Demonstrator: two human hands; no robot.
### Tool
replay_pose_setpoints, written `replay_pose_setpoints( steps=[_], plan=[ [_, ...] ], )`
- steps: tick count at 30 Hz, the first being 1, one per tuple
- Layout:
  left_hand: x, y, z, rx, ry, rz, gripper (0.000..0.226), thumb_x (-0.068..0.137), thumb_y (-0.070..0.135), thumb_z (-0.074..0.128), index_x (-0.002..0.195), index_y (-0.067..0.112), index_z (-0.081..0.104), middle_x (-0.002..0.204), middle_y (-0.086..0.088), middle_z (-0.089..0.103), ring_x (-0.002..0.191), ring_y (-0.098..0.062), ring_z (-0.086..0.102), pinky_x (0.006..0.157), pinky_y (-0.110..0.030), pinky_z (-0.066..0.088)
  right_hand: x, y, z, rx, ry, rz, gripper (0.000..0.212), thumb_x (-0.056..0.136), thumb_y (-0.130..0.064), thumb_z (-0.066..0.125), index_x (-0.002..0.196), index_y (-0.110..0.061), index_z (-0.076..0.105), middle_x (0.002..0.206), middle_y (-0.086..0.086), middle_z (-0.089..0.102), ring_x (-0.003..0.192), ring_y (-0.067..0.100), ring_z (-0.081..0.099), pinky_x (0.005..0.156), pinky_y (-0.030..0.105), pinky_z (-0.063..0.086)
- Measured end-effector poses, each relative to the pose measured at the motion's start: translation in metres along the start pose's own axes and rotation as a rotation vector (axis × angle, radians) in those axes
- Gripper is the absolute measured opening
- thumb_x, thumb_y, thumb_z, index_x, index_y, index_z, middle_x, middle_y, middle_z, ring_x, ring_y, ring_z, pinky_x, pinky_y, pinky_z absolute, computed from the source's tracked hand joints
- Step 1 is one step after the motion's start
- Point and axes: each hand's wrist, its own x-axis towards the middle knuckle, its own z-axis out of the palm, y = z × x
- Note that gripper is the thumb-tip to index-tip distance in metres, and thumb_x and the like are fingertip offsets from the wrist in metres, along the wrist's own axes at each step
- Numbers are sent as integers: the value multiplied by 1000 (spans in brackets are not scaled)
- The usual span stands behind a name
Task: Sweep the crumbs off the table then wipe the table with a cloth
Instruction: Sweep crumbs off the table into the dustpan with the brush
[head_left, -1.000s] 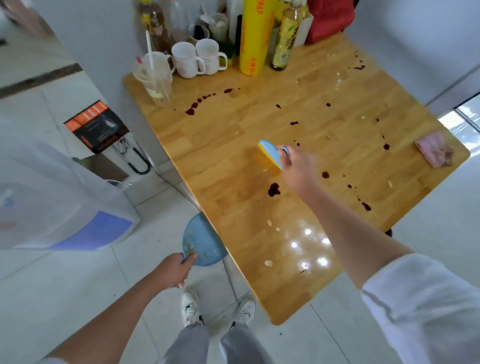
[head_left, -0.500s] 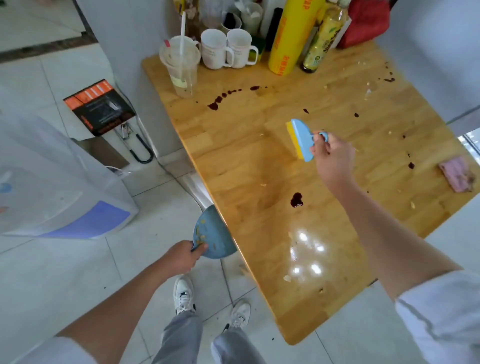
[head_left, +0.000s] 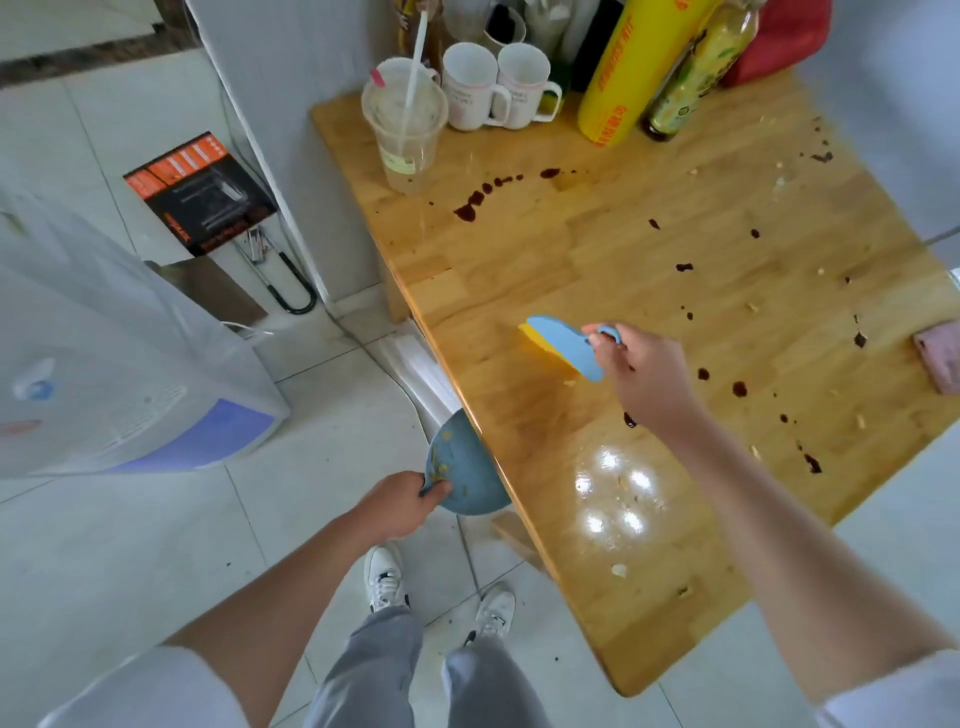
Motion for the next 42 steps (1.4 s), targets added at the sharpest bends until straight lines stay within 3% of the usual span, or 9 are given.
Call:
replay_pose_setpoints(
  steps=[4,6,10,15,19,28,34,39,42],
  plan=[
    [-4,2,1,10,-23,3,46,99,59,44,70,24,55,69,-3,63,60,-17,59,73,-37,55,-7,-3,-12,21,126,108,26,106,-22,50,111,-14,74,58,14,60,50,23,52,47,24,33],
    [-6,3,2,8,-10,-3,48,99,58,44,70,22,55,72,-6,63,62,-19,59,75,-40,56,1,-5,-12,-19,167,150,27,106,-21,48,112,-11,73,58,9,58,54,28,53,49,21,33],
    [-6,1,3,-15,-3,-2,50,99,57,45,71,17,55,70,-8,62,60,-21,58,73,-42,57,-12,-18,13,-44,60,61,29,107,-18,47,117,-5,71,62,-15,48,51,-2,41,48,10,31],
    [-8,-1,2,-32,10,3,53,99,58,45,72,14,57,64,-3,62,57,-19,60,69,-39,57,-71,-41,36,29,-3,16,26,105,-13,50,119,-4,71,86,-1,66,62,-12,40,54,6,34],
    [-12,-1,2,-3,22,9,54,99,59,44,70,15,55,63,-1,62,56,-18,59,65,-32,54,-107,-59,42,112,-13,-54,21,103,-11,56,115,-5,73,103,5,75,84,14,68,71,18,50],
    [-19,-8,16,23,33,29,53,99,60,42,69,18,53,67,-7,60,58,-18,56,65,-36,53,-109,-58,48,92,71,4,21,102,-9,54,111,-2,72,99,9,74,86,24,68,71,33,54],
    [-22,-14,25,4,56,22,56,98,62,42,69,16,55,60,-1,64,51,-16,58,63,-36,55,-145,-76,64,123,-10,-83,21,100,-10,58,113,-3,73,99,9,74,89,21,68,74,12,42],
    [-28,-19,32,57,40,33,54,99,61,40,67,19,53,63,-1,62,57,-16,59,66,-36,53,-151,-69,45,122,91,-73,22,100,-11,57,115,-8,72,101,3,74,89,18,68,74,22,52],
    [-36,-23,44,83,27,43,53,99,59,42,66,19,52,58,1,56,56,-15,56,58,-30,44,-164,-53,24,140,149,-23,22,101,-11,56,116,-13,72,102,-7,71,89,5,65,74,10,48]
  ],
)
